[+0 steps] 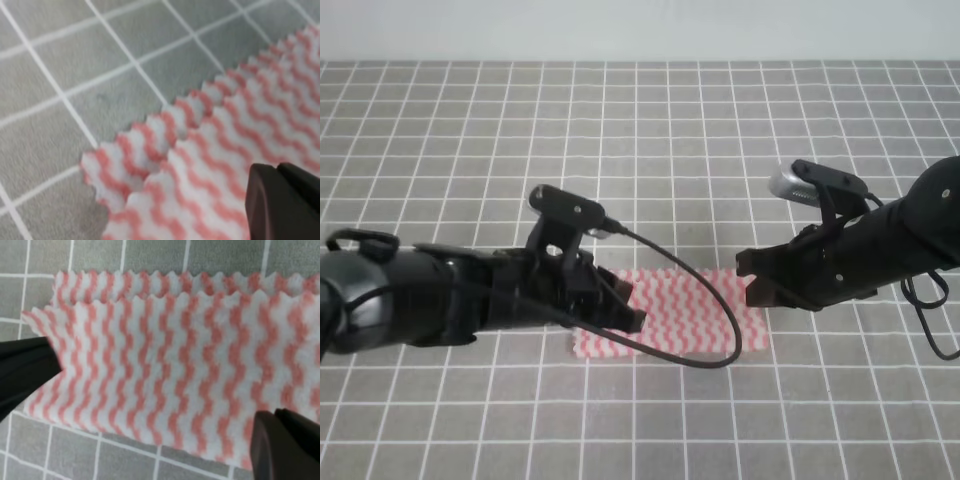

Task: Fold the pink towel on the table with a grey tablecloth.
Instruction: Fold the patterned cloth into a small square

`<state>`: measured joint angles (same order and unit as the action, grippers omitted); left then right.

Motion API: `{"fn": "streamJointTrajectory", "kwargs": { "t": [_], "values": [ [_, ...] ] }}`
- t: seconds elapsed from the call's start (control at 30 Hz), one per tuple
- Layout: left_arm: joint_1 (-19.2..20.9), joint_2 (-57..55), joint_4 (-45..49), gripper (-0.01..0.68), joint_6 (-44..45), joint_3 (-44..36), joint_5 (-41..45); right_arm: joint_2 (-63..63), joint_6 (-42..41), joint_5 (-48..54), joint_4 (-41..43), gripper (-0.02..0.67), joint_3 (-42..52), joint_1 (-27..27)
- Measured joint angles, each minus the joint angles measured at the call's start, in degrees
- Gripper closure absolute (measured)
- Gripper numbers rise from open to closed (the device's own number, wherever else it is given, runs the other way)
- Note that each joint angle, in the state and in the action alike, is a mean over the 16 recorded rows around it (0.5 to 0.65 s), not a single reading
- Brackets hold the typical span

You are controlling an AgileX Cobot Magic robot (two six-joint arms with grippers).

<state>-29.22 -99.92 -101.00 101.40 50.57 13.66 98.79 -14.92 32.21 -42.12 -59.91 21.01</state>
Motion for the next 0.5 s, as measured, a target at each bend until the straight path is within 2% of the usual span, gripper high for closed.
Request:
{"fn": "streamJointTrajectory", "kwargs": {
  "t": [0.5],
  "values": [
    [2.2,-6.3,0.3,0.673,0.8,3.2,1.8,-0.1,1.6,3.4,1.9,0.665,0.0,-1.0]
  ]
}}
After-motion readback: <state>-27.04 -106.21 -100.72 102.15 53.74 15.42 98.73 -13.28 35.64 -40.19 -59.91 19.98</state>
